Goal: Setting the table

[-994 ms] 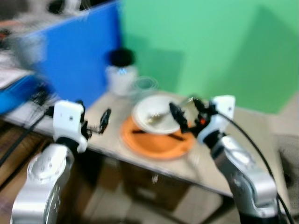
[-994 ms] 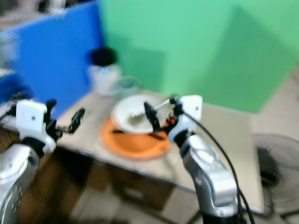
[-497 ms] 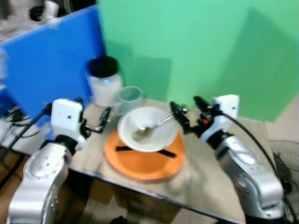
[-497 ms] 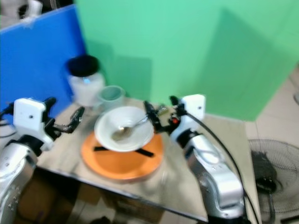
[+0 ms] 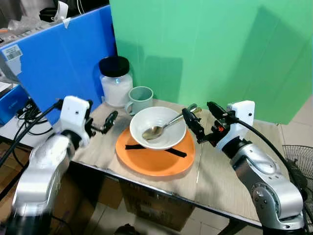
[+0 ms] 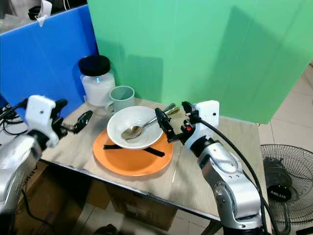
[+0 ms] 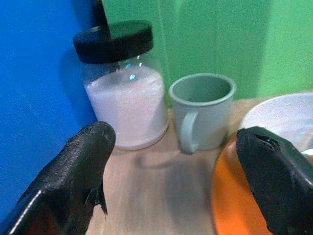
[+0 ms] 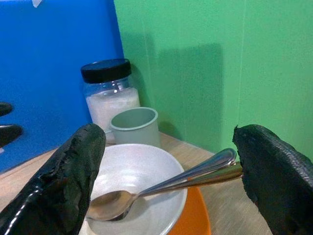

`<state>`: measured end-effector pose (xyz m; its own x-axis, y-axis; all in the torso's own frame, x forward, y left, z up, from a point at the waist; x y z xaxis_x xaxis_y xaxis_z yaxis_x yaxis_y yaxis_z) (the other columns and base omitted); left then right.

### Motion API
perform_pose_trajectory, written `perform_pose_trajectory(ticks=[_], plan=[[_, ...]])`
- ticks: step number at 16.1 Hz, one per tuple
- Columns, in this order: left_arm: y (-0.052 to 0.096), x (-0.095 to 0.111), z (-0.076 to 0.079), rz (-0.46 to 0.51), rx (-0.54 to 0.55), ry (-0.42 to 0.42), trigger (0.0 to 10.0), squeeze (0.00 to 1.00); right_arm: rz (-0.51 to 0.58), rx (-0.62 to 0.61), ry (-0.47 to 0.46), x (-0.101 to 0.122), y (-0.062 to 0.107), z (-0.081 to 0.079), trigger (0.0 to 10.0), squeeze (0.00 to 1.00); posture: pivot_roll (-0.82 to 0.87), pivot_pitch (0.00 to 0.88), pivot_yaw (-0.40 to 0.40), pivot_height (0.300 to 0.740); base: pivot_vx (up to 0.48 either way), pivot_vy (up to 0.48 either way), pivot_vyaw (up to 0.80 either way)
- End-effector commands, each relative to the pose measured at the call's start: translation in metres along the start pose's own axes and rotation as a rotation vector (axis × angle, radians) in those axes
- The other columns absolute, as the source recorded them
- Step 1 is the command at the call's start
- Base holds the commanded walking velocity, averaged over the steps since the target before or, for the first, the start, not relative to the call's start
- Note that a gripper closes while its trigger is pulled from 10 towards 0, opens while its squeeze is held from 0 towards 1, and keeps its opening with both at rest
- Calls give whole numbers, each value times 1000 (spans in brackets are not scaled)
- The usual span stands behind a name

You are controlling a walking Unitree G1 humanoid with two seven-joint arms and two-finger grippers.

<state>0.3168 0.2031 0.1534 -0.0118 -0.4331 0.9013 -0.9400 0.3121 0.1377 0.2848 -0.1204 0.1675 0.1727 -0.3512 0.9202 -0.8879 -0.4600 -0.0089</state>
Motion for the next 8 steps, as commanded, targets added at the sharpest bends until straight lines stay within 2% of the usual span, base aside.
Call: perform_pose_trajectory(ticks=[1,3,7,8], plan=[[-7,-6,-11,-5,-27,-6,10000,0,-1,58,32,7,3,-7,10000,1000,177,0,14,727,0,0,0],[-12,-12,-19,4,-93,-6,10000,0,-103,169,96,1,14,-14,10000,1000,159,0,13,727,0,0,0],[-19,-25,-11,-1,-271,13,10000,0,-238,299,159,-3,29,-23,10000,1000,132,0,-2,727,0,0,0],[-25,-33,-11,-26,-302,-1,10000,0,-264,329,166,-3,33,-27,10000,757,123,0,-9,727,0,0,0]])
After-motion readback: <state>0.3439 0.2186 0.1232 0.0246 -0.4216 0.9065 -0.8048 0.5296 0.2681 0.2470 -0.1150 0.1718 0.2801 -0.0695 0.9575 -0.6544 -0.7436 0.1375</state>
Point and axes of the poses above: a point about 5 cm out from each wrist's last joint towards the gripper, its own y axis pointing back from the gripper into the wrist, its own x axis along the axis of the wrist's last joint, z = x × y, the point moved 3 cm from there along -y, pointing out of the wrist towards the gripper, and after that the axes turned 15 degrees about -y, right-handed, at the moved point
